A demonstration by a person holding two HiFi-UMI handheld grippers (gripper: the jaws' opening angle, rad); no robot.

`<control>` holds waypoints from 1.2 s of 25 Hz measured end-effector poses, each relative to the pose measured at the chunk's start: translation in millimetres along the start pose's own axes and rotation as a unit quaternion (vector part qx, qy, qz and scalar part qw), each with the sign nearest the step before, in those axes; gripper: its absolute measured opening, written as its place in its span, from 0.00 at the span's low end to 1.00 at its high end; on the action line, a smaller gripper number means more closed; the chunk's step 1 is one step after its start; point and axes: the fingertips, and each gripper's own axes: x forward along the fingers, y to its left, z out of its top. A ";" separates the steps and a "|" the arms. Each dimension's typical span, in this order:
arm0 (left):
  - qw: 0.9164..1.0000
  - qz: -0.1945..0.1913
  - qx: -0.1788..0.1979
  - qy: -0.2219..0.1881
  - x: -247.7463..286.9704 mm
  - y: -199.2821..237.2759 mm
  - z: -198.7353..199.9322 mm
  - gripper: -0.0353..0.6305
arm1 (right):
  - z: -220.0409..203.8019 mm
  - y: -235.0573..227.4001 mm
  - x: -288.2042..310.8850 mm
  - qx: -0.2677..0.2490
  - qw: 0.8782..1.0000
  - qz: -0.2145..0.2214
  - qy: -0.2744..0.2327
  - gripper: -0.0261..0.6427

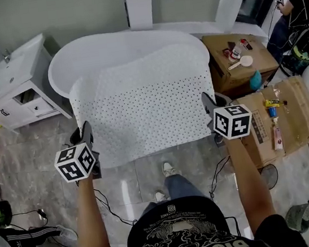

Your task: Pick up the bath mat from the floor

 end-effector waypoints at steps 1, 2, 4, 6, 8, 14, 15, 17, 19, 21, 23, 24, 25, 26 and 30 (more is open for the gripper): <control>1.000 0.000 0.002 -0.003 -4.0 -2.0 3.7 0.10 | 4.9 1.2 -5.2 0.002 1.000 -0.001 -0.007 0.08; 1.000 0.000 0.000 -0.007 -7.7 -4.0 7.5 0.10 | 9.5 2.8 -10.2 0.004 1.000 -0.002 -0.014 0.08; 1.000 0.000 -0.003 -0.018 -14.2 -7.5 15.8 0.10 | 18.0 7.2 -18.3 0.004 1.000 -0.002 -0.027 0.08; 1.000 0.001 -0.006 -0.031 -19.6 -10.2 23.9 0.10 | 24.6 11.8 -24.5 0.003 0.999 -0.002 -0.039 0.08; 0.999 0.003 -0.009 -0.041 -24.4 -12.4 31.1 0.10 | 30.2 15.0 -30.1 0.001 0.999 -0.003 -0.049 0.08; 0.998 0.013 0.001 -0.056 -37.2 -14.8 48.9 0.10 | 41.4 13.7 -40.3 0.005 0.998 -0.005 -0.065 0.08; 0.998 0.013 -0.001 -0.057 -38.8 -14.4 49.3 0.10 | 41.9 13.3 -41.1 0.005 0.998 -0.005 -0.066 0.08; 0.998 0.014 -0.007 -0.060 -40.7 -13.8 48.0 0.10 | 43.2 14.0 -41.3 0.003 0.998 -0.003 -0.069 0.08; 0.998 0.014 -0.011 -0.060 -40.7 -13.4 46.2 0.10 | 44.7 16.0 -41.2 -0.001 0.997 -0.001 -0.071 0.08; 0.998 0.015 -0.015 -0.060 -40.7 -12.5 45.4 0.10 | 46.2 18.3 -41.1 -0.004 0.997 0.002 -0.073 0.08; 0.998 0.019 -0.019 -0.060 -41.4 -10.8 45.7 0.10 | 47.2 20.4 -40.8 -0.005 0.997 0.005 -0.073 0.08; 0.998 0.020 -0.020 -0.060 -41.7 -10.3 45.9 0.10 | 47.7 20.9 -41.0 -0.006 0.997 0.005 -0.073 0.08; 0.998 0.021 -0.020 -0.060 -42.0 -10.1 46.1 0.10 | 48.0 21.1 -41.4 -0.007 0.997 0.005 -0.074 0.08; 0.998 0.021 -0.020 -0.060 -42.2 -9.9 46.2 0.10 | 48.1 21.6 -41.7 -0.008 0.997 0.005 -0.074 0.08; 0.998 0.020 -0.017 -0.060 -42.6 -9.2 47.3 0.10 | 47.0 25.3 -41.1 -0.010 0.997 0.005 -0.073 0.08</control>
